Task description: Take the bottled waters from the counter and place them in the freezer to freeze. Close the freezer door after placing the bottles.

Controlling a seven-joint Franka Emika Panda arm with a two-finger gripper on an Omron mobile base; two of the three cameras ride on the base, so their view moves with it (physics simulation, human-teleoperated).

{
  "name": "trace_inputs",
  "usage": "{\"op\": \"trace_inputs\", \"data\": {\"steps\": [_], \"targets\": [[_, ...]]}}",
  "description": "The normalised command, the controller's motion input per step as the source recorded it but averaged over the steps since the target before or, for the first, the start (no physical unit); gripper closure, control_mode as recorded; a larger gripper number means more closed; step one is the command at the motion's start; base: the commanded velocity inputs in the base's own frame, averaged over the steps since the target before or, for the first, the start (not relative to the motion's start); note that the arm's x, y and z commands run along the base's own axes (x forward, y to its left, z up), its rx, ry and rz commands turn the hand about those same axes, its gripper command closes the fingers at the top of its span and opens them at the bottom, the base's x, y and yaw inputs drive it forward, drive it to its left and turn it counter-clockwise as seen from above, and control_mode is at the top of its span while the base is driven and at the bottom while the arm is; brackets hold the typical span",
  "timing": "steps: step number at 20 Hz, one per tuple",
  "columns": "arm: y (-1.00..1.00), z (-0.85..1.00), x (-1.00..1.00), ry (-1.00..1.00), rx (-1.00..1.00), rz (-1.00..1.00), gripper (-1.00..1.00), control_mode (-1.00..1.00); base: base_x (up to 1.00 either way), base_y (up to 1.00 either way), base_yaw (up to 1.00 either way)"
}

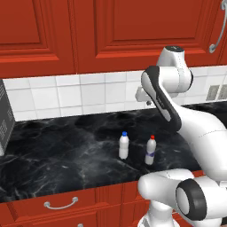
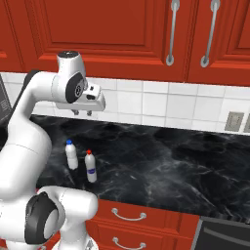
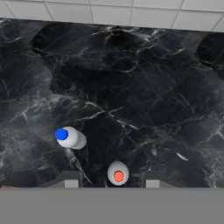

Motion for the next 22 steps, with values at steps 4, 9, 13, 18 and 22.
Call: {"op": "trace_inputs", "data": {"steps": [4, 9, 13, 18, 22], "targets": [[-0.16, -0.04, 0.0, 0.0, 0.06, 0.03, -1.0, -1.0, 0.0, 0.0, 0.0], [-0.25, -0.07, 0.0, -0.02, 0.12, 0.06, -1.0, -1.0, 0.0, 0.0, 0.0], [-0.33, -0.05, -0.01, -0.08, 0.14, 0.12, -1.0, -1.0, 0.0, 0.0, 0.0], [-0.37, -0.11, 0.0, -0.16, 0.16, 0.27, -1.0, -1.0, 0.0, 0.0, 0.0], [-0.32, -0.19, 0.0, -0.25, 0.09, 0.34, -1.0, -1.0, 0.0, 0.0, 0.0]]}}
